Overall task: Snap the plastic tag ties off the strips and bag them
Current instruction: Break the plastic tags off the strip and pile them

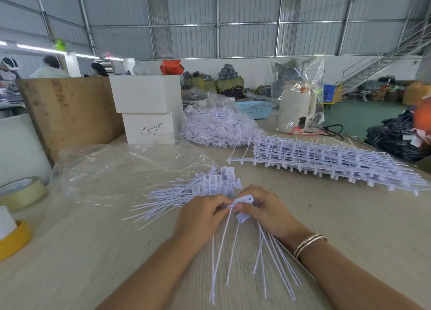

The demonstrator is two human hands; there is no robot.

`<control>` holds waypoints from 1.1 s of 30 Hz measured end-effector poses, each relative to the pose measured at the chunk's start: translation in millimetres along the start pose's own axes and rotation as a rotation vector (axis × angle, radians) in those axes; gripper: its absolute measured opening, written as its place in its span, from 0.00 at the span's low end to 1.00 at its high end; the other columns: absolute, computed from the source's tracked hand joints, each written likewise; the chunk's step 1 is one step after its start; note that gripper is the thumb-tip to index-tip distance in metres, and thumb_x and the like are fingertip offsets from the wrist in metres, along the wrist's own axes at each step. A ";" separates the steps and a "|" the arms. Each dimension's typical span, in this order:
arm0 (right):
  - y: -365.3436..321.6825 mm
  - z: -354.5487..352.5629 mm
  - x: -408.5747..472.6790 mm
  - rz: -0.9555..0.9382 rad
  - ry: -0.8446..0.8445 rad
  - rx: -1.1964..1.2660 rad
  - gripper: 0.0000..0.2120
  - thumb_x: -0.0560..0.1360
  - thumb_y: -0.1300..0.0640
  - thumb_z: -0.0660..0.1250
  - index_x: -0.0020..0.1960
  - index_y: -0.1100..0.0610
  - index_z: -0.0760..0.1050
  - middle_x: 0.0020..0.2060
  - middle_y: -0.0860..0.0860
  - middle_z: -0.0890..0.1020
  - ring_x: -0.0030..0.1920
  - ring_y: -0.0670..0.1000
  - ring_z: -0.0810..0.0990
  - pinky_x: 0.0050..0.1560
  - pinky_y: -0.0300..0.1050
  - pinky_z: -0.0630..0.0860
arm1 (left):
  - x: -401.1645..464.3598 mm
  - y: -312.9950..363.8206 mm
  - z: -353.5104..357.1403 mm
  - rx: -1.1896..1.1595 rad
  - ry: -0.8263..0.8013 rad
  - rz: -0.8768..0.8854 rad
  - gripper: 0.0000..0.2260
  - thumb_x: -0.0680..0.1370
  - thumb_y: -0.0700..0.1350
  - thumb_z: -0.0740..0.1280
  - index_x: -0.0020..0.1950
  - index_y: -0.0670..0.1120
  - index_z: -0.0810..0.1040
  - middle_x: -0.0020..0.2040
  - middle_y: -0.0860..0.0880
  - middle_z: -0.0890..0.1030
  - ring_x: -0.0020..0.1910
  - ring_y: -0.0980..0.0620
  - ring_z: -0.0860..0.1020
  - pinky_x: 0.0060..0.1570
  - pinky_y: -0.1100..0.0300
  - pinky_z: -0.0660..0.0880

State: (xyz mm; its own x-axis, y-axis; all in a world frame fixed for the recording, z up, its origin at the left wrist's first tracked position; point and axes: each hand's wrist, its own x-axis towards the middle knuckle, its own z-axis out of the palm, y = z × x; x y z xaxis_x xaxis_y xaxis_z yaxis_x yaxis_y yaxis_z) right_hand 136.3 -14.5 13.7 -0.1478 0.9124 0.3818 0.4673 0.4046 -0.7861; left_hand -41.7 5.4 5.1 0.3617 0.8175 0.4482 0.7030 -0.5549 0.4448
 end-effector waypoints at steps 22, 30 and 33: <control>4.0 -2.9 0.4 0.071 0.113 -0.280 0.08 0.75 0.53 0.67 0.41 0.41 0.72 0.45 0.39 0.76 0.50 0.41 0.73 0.62 0.45 0.57 | -3.0 -1.7 -4.3 -0.221 0.090 -0.025 0.07 0.71 0.47 0.72 0.48 0.55 0.82 0.39 0.63 0.79 0.42 0.65 0.77 0.45 0.61 0.76; 6.4 -7.1 1.2 0.166 0.140 -0.281 0.15 0.74 0.57 0.67 0.44 0.37 0.69 0.53 0.42 0.75 0.57 0.45 0.72 0.66 0.50 0.59 | -3.3 1.3 -1.3 -0.205 0.168 0.009 0.06 0.71 0.47 0.73 0.46 0.54 0.80 0.39 0.58 0.79 0.39 0.59 0.75 0.40 0.59 0.74; 7.1 -6.4 0.5 0.154 0.131 -0.314 0.16 0.75 0.57 0.66 0.40 0.35 0.69 0.50 0.39 0.73 0.58 0.45 0.71 0.67 0.51 0.58 | -2.9 0.7 -1.2 -0.177 0.150 0.005 0.07 0.72 0.47 0.73 0.48 0.53 0.81 0.42 0.57 0.79 0.42 0.58 0.75 0.43 0.58 0.74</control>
State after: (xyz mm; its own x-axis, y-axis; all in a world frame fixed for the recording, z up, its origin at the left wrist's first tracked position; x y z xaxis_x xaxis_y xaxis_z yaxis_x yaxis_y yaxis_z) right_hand 145.2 -11.6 11.4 0.0479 0.9371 0.3457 0.7228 0.2064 -0.6595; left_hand -43.0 2.4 5.0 0.2610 0.7899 0.5549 0.5786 -0.5881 0.5651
